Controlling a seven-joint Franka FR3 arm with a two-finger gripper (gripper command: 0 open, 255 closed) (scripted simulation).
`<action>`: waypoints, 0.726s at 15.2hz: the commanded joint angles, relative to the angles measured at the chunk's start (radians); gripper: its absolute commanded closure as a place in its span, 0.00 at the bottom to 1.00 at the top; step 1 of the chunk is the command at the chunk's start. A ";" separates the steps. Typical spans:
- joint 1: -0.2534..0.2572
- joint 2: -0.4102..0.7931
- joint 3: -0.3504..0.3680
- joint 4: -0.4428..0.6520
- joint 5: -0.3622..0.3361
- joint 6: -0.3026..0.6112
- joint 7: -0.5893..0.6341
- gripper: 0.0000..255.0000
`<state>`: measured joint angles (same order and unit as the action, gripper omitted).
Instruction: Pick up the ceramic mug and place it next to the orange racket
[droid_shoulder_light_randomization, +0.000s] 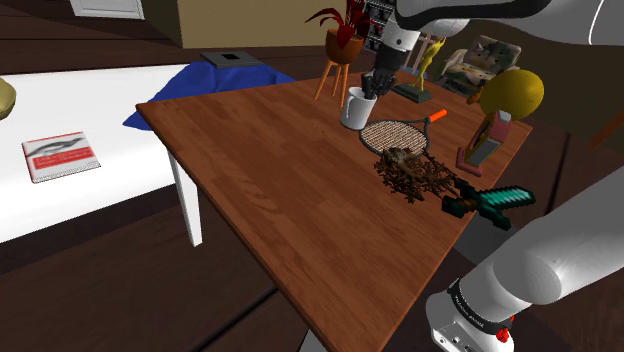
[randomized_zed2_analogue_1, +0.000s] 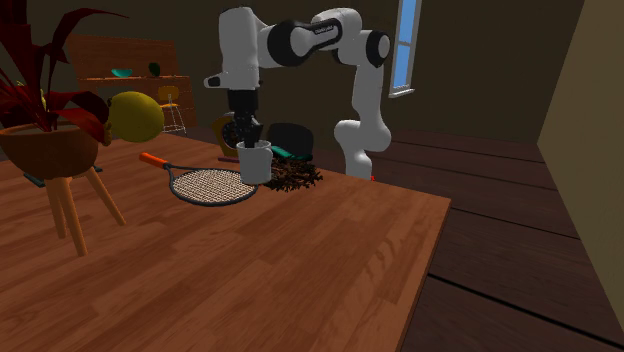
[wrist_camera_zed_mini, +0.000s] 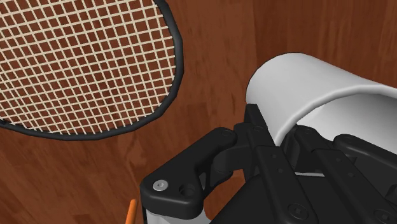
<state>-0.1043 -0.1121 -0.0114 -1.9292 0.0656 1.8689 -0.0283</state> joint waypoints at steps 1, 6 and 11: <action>0.000 0.001 0.000 -0.024 0.001 0.026 -0.002 1.00; 0.000 0.009 0.000 -0.083 0.002 0.093 -0.006 1.00; 0.001 0.022 0.001 -0.137 0.005 0.159 -0.010 1.00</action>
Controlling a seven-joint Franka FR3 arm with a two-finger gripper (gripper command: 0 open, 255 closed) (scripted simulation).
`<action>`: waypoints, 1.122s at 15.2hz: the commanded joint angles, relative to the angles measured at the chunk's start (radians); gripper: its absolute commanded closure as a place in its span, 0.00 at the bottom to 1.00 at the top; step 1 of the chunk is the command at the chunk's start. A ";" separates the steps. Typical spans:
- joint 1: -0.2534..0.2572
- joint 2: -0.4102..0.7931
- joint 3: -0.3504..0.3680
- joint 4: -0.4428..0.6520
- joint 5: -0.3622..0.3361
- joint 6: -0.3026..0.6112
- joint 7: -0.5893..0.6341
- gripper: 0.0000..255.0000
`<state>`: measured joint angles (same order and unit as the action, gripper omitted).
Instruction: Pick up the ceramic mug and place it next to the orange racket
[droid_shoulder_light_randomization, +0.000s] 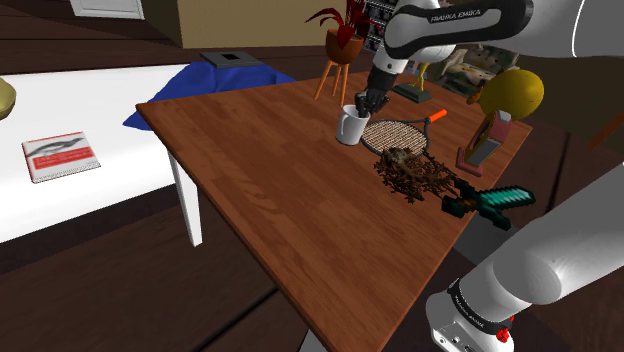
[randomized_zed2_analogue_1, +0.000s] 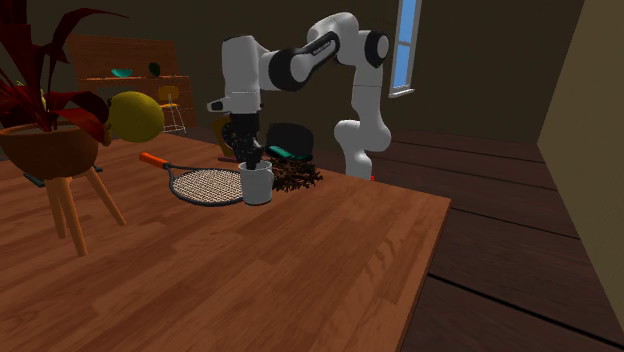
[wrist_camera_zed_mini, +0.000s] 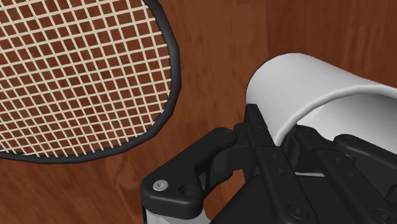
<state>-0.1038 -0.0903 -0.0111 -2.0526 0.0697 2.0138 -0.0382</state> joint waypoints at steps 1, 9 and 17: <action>0.000 0.003 0.000 -0.023 0.001 0.027 -0.001 1.00; 0.001 0.026 0.001 -0.078 0.004 0.105 -0.007 1.00; 0.001 0.026 0.001 -0.078 0.004 0.105 -0.007 0.00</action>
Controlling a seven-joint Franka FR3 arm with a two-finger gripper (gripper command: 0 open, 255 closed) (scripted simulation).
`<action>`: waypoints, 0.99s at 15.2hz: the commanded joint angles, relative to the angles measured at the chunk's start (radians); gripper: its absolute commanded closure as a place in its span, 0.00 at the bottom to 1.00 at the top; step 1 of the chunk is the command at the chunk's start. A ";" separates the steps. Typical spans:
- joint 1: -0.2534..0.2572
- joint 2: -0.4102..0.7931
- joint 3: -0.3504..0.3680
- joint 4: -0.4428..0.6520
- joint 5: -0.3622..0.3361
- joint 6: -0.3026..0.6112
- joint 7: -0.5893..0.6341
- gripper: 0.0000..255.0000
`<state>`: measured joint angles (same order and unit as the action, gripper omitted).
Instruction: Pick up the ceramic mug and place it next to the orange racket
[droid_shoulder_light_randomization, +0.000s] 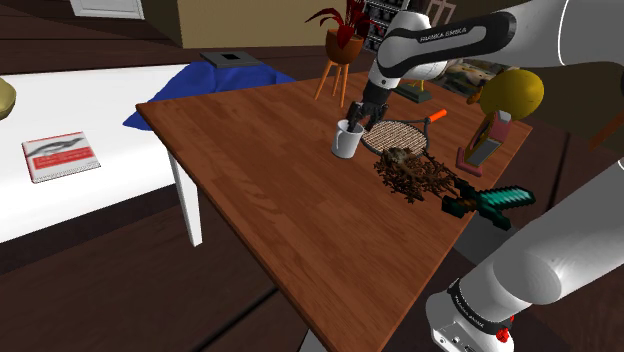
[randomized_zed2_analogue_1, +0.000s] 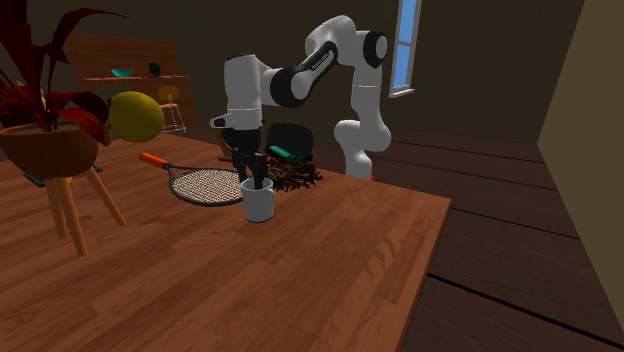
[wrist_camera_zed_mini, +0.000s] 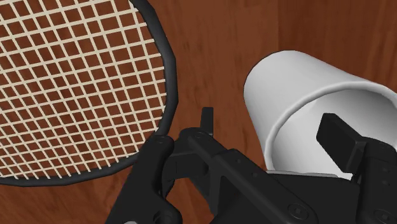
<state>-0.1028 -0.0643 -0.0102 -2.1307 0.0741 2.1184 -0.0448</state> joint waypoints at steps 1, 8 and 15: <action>0.000 0.000 0.000 0.000 0.000 0.000 0.000 0.00; -0.004 -0.042 -0.004 0.082 -0.005 -0.124 0.003 0.00; -0.004 -0.041 -0.004 0.083 -0.005 -0.124 0.003 0.00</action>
